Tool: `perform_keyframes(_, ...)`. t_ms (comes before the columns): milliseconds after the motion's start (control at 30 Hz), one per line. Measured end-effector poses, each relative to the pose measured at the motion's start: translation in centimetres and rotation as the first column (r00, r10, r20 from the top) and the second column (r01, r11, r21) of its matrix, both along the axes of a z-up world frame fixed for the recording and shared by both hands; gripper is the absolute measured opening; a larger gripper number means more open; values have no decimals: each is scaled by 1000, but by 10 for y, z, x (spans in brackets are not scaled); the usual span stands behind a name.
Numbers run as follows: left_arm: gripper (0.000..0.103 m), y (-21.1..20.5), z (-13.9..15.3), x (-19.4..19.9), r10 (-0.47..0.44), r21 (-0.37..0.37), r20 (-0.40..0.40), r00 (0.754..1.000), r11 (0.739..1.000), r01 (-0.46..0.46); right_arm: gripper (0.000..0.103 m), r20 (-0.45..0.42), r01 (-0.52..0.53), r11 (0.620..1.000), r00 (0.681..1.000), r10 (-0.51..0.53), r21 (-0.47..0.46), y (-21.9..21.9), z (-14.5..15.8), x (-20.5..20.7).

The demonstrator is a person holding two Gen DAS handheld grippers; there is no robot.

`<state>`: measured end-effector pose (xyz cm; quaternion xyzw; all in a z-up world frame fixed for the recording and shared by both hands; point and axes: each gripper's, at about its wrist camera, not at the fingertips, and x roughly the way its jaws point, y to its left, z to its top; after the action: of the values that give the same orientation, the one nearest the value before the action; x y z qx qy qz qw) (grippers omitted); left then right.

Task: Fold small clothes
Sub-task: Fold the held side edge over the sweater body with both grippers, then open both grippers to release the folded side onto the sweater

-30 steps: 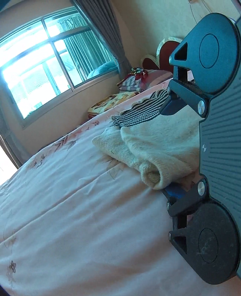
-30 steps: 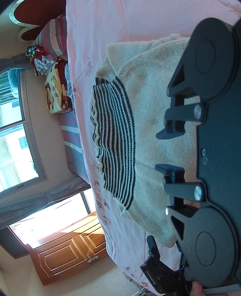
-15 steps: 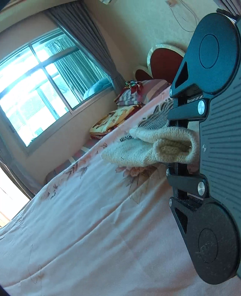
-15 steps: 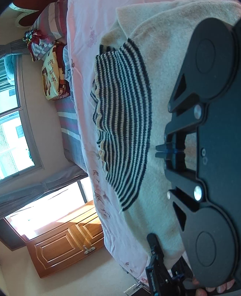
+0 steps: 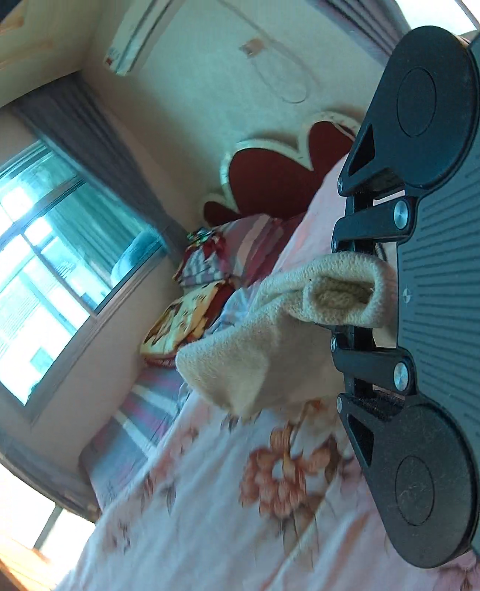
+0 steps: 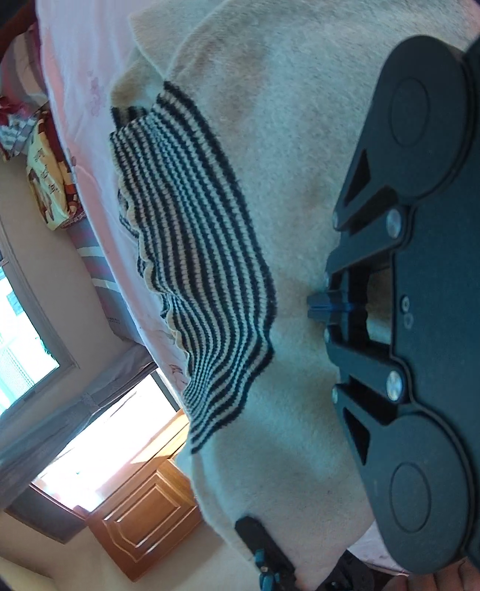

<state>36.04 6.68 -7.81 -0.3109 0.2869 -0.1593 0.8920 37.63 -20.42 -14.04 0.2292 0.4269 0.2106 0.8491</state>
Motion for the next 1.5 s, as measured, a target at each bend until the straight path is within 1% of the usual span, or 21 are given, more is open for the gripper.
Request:
perform_keyframes(67,19,-42,4,13,-93,66,-23,995,993,94,3,-43,87,988,996,-82,124,-27,3,0)
perform_keyframes(100,19,-60,2,19,-130,93,-42,991,987,133,12,-59,147,970,989,-138,195,-48,4,-2)
perform_keyframes(200,20,-113,-24,29,-225,137,-148,963,960,246,29,-139,293,875,956,-259,385,-115,1,-11)
perform_keyframes(267,20,-141,-46,33,-260,189,-217,941,934,302,38,-201,344,839,938,-284,421,-148,-2,-16)
perform_keyframes(300,20,-151,-50,28,-264,230,-198,944,924,306,52,-214,343,829,938,-274,441,-159,-2,-19)
perform_keyframes(367,47,-158,-46,15,-278,256,-150,949,916,309,70,-221,347,815,936,-272,464,-177,1,-29)
perform_keyframes(400,75,-158,-41,11,-309,224,-135,941,916,333,70,-217,339,816,939,-266,469,-182,3,-33)
perform_keyframes(433,86,-159,-32,7,-332,210,-123,935,912,351,70,-217,334,815,941,-259,475,-183,2,-37)
perform_keyframes(533,86,-143,-4,-12,-335,221,-60,940,914,340,70,-224,323,816,944,-242,479,-185,4,-43)
perform_keyframes(600,86,-110,3,-19,-284,193,-37,958,939,285,70,-221,304,822,950,-221,482,-181,5,-47)
perform_keyframes(667,86,-67,-1,-16,-165,166,-40,986,971,169,70,-220,281,835,955,-197,474,-173,9,-42)
perform_keyframes(733,86,-31,-16,-3,-28,176,-104,994,983,47,70,-226,255,852,960,-166,458,-160,10,-33)
perform_keyframes(833,86,-10,-43,15,58,274,-225,973,962,6,70,-242,218,879,963,-122,423,-142,13,-15)
perform_keyframes(1033,86,-17,-56,29,70,275,-233,970,961,-3,69,-258,149,941,964,-69,305,-116,15,26)
perform_keyframes(1067,86,-21,-58,34,72,288,-238,969,958,0,62,-242,129,951,968,-60,280,-112,19,28)
perform_keyframes(1100,86,-23,-60,37,74,301,-245,967,953,3,43,-211,89,968,977,-38,236,-105,24,27)
perform_keyframes(1167,86,-30,-59,43,70,329,-247,966,944,15,20,-133,3,995,991,11,104,-90,37,24)
perform_keyframes(1233,86,-36,-52,43,57,347,-218,974,937,23,18,8,-76,996,997,77,-55,-74,56,11)
perform_keyframes(1300,86,-45,-45,44,32,353,-186,982,935,37,17,147,-112,979,979,138,-173,-65,76,-6)
perform_keyframes(1400,86,-68,-36,51,-16,382,-155,988,921,75,16,294,-84,966,943,156,-243,-72,100,-29)
perform_keyframes(1500,86,-98,-34,57,-64,459,-155,986,879,129,16,321,-12,964,942,100,-264,-93,97,-36)
